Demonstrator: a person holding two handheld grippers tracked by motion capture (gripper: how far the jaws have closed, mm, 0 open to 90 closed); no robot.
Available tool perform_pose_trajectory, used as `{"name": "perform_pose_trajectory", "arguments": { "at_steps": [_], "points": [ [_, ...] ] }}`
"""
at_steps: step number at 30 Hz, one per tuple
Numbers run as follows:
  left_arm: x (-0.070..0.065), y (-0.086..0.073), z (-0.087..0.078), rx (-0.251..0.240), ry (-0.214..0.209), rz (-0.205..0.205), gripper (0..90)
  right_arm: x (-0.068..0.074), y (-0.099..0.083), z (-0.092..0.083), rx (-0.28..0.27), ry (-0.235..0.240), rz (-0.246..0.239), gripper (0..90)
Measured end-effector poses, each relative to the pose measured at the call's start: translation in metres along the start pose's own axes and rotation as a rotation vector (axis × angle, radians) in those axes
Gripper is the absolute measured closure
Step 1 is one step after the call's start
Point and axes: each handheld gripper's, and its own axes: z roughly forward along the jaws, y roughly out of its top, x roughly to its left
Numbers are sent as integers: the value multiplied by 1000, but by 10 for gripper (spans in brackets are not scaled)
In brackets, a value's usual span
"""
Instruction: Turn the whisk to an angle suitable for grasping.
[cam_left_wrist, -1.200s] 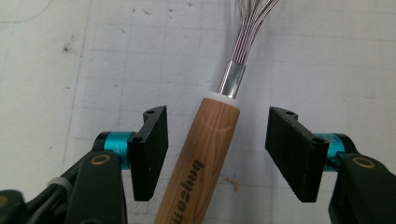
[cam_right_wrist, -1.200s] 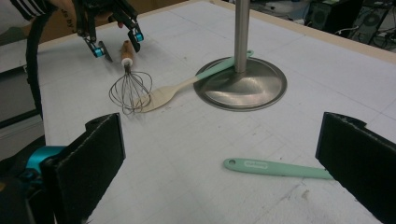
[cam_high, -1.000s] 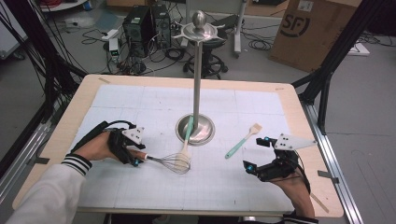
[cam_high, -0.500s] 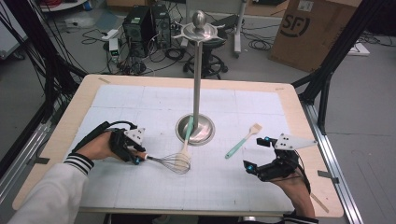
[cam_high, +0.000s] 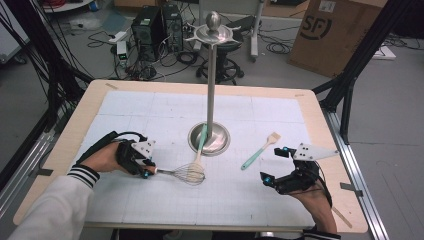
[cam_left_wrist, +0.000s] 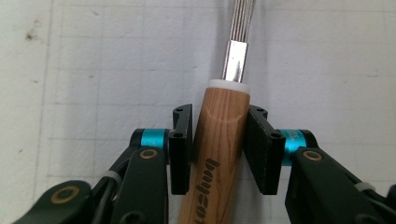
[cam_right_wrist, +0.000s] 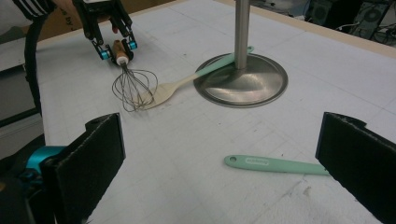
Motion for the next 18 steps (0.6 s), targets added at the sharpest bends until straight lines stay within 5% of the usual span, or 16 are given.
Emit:
{"name": "perform_pose_trajectory", "arguments": {
  "at_steps": [3,18],
  "points": [
    [-3,1,0,1,-8,29,676,0,0,0,-2,0,-2,2],
    [-11,8,-7,-43,-2,8,688,0,0,-1,-2,-3,-2,2]
  ]
}}
